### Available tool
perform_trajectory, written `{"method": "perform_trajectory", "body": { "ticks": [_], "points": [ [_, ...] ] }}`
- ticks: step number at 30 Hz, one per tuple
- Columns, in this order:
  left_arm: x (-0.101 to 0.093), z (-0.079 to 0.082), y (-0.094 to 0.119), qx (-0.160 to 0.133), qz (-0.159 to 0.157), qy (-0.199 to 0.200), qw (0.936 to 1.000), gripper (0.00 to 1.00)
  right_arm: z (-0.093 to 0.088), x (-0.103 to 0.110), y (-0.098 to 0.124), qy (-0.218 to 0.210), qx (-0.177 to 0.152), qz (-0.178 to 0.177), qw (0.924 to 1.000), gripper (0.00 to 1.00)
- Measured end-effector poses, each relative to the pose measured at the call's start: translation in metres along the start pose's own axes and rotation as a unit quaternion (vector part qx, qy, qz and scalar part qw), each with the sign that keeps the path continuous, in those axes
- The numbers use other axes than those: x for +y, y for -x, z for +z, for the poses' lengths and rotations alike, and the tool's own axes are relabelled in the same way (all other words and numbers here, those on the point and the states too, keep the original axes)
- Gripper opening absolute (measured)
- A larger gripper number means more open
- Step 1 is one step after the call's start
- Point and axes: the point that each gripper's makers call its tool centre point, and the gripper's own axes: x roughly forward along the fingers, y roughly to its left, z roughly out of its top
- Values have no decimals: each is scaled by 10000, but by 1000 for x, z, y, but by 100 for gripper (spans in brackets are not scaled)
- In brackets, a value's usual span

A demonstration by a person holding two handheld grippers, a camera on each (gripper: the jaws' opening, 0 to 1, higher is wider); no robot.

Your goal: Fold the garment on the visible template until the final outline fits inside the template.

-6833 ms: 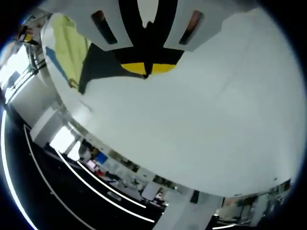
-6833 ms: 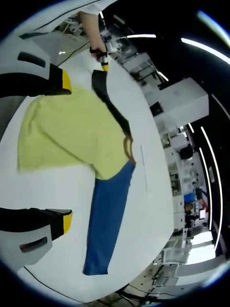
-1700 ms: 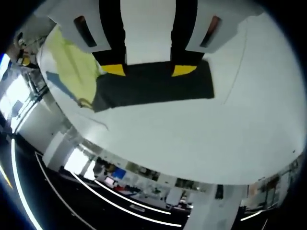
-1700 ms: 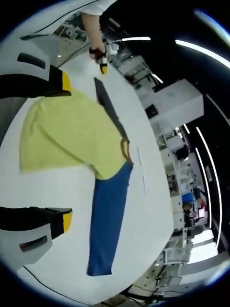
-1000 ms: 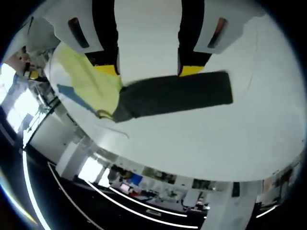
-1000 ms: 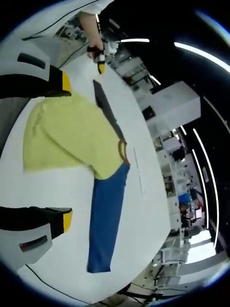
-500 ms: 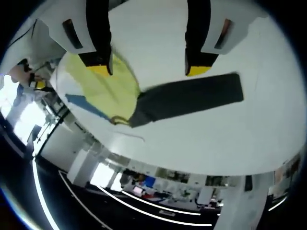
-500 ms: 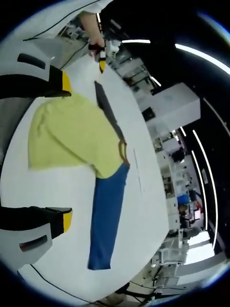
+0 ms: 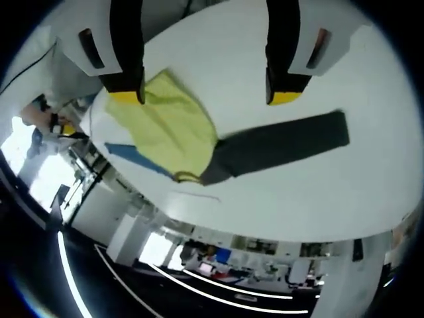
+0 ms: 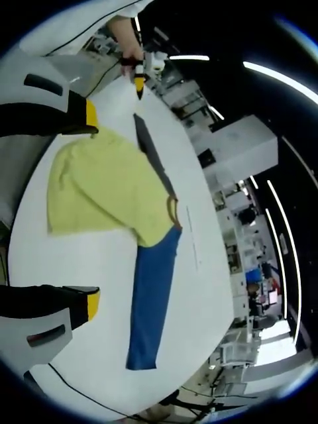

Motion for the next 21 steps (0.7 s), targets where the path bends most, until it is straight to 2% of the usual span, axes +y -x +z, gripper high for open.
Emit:
{"method": "perform_trajectory", "body": {
  "ticks": [6,17,21],
  "points": [
    [-12,-11,5,166,-151,-198,9996,76,-4,0,4,-23,3,-25,10000,94],
    [-33,-23,15,169,-324,-235,9991,81,-10,2,10,3,42,-5,10000,94],
    [-38,-33,19,226,-316,-270,9989,85,-12,1,14,-10,37,-16,10000,94]
  ]
}}
